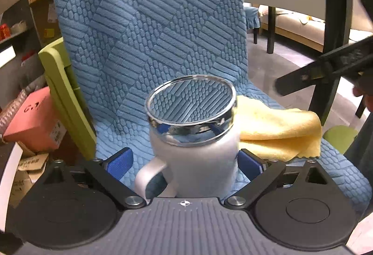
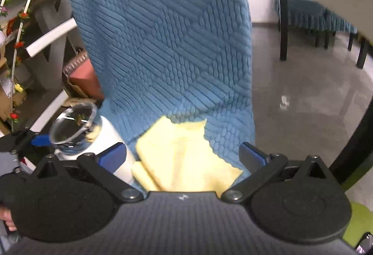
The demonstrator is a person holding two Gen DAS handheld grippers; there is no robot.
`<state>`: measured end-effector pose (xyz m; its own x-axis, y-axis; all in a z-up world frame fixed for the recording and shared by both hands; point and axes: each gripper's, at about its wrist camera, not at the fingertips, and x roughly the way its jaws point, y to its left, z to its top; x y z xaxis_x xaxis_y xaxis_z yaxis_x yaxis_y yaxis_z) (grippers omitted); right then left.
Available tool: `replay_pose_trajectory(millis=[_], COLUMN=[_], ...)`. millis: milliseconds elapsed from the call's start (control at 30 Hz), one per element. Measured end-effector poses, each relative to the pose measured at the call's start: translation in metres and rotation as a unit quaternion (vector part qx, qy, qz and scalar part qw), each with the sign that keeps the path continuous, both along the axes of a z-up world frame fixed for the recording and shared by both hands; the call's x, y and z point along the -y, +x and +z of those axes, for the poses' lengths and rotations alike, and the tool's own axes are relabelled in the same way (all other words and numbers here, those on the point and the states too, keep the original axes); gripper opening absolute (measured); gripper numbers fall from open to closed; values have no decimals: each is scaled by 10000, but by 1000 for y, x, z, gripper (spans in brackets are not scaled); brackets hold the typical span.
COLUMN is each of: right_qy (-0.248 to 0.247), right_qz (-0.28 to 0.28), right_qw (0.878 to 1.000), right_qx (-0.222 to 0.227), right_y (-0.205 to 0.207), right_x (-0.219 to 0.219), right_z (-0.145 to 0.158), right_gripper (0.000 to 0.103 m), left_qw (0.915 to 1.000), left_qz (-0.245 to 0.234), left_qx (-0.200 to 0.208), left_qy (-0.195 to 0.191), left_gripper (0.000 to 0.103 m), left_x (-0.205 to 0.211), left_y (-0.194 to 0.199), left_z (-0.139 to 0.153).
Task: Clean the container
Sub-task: 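Close the left gripper on the white mug while the right gripper approaches the yellow cloth, then grasp the yellow cloth with the right gripper and lift it onto the mug rim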
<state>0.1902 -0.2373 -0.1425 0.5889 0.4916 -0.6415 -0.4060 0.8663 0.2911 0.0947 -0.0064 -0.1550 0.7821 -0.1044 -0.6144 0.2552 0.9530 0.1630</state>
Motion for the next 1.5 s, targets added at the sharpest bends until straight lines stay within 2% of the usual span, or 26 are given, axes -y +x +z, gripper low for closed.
replay_pose_trajectory(millis=[233, 367, 433, 567, 700, 767, 833, 867, 1000, 1133, 1233, 1367, 1500], right_qy=[-32, -222, -426, -923, -1124, -1203, -1259, -1235, -945, -418, 67, 692, 1108], right_qz=[73, 136, 239, 495, 530, 541, 514, 473, 360, 119, -63, -264, -74], right_qw=[9994, 9987, 9978, 9944, 9922, 9912, 9906, 9910, 9947, 9988, 9990, 9949, 9888], right_qx=[-348, -442, -445, -149, -12, 64, 160, 187, 171, 221, 441, 688, 995], right_y=[18, 24, 25, 17, 14, 12, 8, 8, 11, 11, 6, 2, -7], right_x=[-17, -30, -37, -55, -61, -63, -65, -65, -58, -46, -32, -14, -12], right_z=[-29, -41, -46, -54, -59, -59, -57, -55, -48, -31, -9, 17, 41], right_gripper=[101, 78, 74, 70, 61, 47, 38, 30, 18, 18, 18, 18, 18], left_qw=[9999, 9998, 9998, 9998, 9998, 9998, 9998, 9998, 9998, 9997, 9997, 9997, 9996], left_qz=[-95, -105, -104, -88, -40, -23, -2, 11, 54, 78, 85, 101, 117], left_qx=[104, 136, 143, 146, 174, 196, 201, 194, 190, 196, 201, 226, 242], left_qy=[15, 39, 53, 52, 57, 58, 56, 56, 67, 89, 88, 84, 67], left_gripper=[89, 89, 89, 90, 91, 91, 91, 91, 91, 91, 91, 91, 91], left_x=[1, 3, 4, 4, 5, 6, 6, 6, 7, 7, 7, 6, 6], left_y=[-3, -2, 0, -1, -1, -2, -3, -3, -4, -5, -5, -6, -6], left_z=[-1, -2, -3, -3, -3, -3, -3, -3, -3, -2, -1, 0, 0])
